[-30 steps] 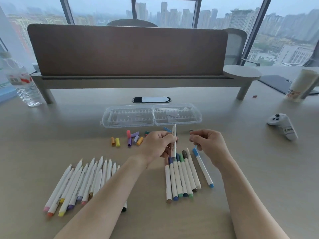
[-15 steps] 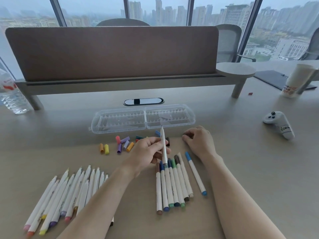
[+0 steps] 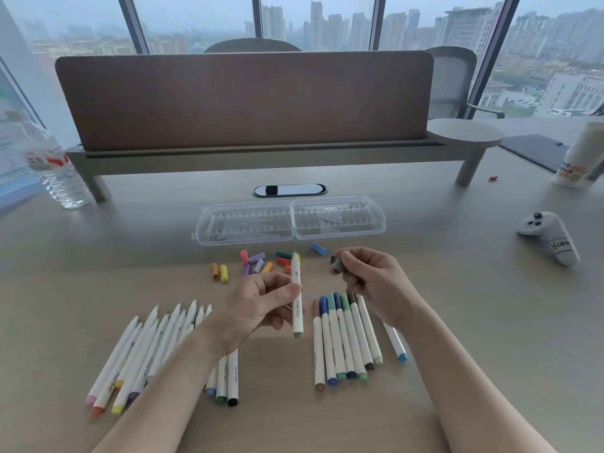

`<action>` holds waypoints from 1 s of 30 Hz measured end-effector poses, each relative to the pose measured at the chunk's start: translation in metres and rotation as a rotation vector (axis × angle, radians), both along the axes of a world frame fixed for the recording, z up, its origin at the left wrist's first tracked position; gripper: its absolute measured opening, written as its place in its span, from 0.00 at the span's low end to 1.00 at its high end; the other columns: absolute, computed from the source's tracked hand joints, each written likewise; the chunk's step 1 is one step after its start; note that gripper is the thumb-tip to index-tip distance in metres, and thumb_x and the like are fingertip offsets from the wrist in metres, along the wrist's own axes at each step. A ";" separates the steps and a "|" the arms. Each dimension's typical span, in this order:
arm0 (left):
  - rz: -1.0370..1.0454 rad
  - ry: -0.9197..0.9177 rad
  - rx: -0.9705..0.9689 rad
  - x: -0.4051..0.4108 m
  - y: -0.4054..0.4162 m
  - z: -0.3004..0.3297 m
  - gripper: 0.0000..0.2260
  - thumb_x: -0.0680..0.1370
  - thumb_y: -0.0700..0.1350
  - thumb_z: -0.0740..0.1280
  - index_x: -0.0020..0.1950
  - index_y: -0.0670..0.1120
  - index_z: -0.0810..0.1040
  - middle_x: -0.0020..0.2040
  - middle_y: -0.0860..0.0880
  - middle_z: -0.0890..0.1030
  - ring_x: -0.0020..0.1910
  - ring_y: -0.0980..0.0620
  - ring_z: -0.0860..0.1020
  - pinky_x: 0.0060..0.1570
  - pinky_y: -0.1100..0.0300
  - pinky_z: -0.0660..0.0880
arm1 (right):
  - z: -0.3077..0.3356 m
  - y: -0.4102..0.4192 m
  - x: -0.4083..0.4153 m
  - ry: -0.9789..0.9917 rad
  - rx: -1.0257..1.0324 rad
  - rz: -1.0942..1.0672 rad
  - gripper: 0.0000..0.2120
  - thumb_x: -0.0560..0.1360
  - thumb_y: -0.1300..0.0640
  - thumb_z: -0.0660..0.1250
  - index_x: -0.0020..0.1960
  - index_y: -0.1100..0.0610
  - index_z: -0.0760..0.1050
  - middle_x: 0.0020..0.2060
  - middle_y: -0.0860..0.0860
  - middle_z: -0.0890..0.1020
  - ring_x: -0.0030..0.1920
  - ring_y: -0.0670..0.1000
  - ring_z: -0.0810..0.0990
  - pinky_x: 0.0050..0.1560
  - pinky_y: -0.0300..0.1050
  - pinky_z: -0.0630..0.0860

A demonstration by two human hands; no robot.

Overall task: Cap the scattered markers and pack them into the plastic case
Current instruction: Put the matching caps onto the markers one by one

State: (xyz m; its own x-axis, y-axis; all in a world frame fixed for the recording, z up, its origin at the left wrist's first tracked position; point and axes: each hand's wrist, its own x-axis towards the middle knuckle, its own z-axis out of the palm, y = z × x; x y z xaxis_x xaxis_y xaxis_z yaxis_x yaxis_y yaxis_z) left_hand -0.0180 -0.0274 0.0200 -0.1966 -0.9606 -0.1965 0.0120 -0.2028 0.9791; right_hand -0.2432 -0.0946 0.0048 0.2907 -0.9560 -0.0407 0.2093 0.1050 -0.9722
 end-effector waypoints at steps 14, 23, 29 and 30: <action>-0.155 -0.187 -0.032 0.008 0.008 0.005 0.09 0.81 0.44 0.66 0.57 0.44 0.84 0.39 0.44 0.83 0.38 0.47 0.79 0.36 0.60 0.75 | 0.002 0.013 0.017 0.026 -0.060 -0.099 0.05 0.76 0.61 0.70 0.49 0.58 0.85 0.46 0.69 0.82 0.36 0.51 0.73 0.36 0.39 0.74; -0.127 -0.200 -0.035 0.008 0.007 0.005 0.08 0.81 0.43 0.67 0.55 0.47 0.85 0.38 0.45 0.83 0.42 0.45 0.80 0.47 0.50 0.77 | 0.003 0.015 0.019 0.040 -0.051 -0.120 0.05 0.75 0.61 0.71 0.50 0.59 0.84 0.40 0.60 0.84 0.36 0.50 0.74 0.39 0.42 0.75; -0.075 -0.238 -0.068 0.007 0.007 0.004 0.08 0.80 0.46 0.67 0.54 0.47 0.86 0.35 0.50 0.81 0.36 0.55 0.77 0.41 0.59 0.75 | 0.004 0.017 0.019 0.116 -0.087 -0.025 0.05 0.75 0.59 0.71 0.47 0.59 0.85 0.40 0.58 0.85 0.33 0.47 0.73 0.36 0.37 0.73; -0.068 -0.232 -0.071 0.007 0.007 0.003 0.08 0.80 0.46 0.68 0.53 0.47 0.86 0.35 0.50 0.81 0.36 0.54 0.77 0.40 0.60 0.75 | 0.004 0.018 0.020 0.140 -0.098 -0.020 0.05 0.75 0.59 0.71 0.46 0.59 0.85 0.40 0.58 0.85 0.33 0.47 0.73 0.36 0.37 0.73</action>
